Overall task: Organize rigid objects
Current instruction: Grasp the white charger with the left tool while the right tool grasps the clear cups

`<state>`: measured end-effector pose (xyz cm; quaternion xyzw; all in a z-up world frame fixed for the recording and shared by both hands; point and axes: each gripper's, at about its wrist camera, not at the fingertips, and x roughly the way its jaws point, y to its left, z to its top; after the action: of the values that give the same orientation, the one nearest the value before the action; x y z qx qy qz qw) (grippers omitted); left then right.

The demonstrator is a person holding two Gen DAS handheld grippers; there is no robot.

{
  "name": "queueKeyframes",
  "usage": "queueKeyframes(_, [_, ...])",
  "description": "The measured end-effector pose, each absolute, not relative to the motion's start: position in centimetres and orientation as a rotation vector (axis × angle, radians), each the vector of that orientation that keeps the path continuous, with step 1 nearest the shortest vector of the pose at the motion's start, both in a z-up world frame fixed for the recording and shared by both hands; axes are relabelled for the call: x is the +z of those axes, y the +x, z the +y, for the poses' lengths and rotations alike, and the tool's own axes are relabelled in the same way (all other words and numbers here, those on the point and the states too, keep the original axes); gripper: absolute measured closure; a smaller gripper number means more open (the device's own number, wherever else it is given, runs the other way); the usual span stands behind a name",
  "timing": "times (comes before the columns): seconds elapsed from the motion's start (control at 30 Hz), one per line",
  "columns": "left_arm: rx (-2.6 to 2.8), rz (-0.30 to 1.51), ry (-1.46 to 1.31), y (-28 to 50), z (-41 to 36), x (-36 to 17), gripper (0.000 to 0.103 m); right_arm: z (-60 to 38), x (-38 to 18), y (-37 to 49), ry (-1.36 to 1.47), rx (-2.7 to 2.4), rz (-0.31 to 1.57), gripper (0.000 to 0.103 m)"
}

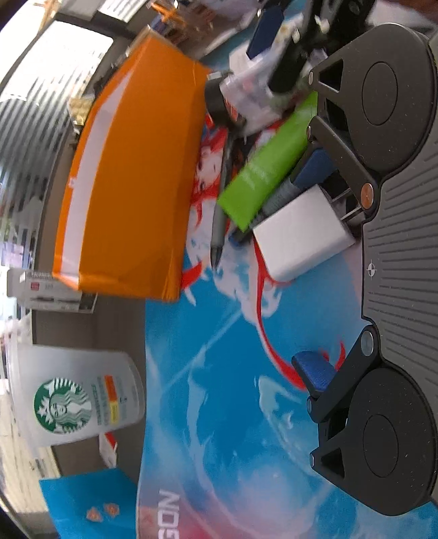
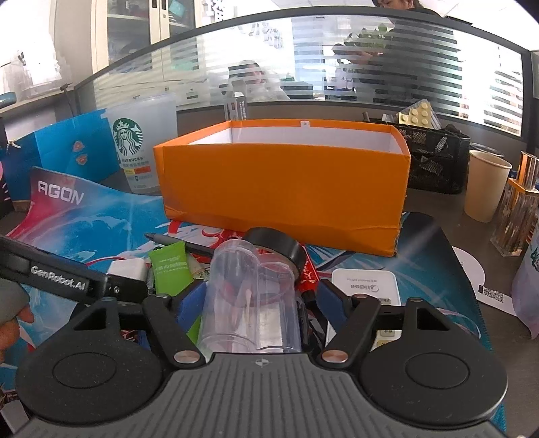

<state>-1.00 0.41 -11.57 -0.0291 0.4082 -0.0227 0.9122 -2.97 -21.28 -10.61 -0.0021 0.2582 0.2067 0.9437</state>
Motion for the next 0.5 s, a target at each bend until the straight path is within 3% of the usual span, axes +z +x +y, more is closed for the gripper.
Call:
queueKeyframes(0.3, [-0.032, 0.809, 0.015, -1.9, 2.3, -12.2, 0.002, -21.4, -10.6, -2.9, 0.019, 0.42, 0.538, 0.048])
queueKeyframes(0.37, [-0.032, 0.792, 0.016, -1.9, 2.3, -12.0, 0.012, -21.4, -10.6, -2.9, 0.024, 0.419, 0.541, 0.048])
queueKeyframes(0.43, [-0.049, 0.765, 0.026, -2.0, 2.0, -11.7, 0.041, -21.5, -10.7, -2.8, 0.035, 0.419, 0.544, 0.048])
queueKeyframes(0.5, [-0.07, 0.755, 0.035, -1.9, 1.8, -11.6, 0.05, -21.7, -10.7, -2.7, 0.054, 0.419, 0.546, 0.048])
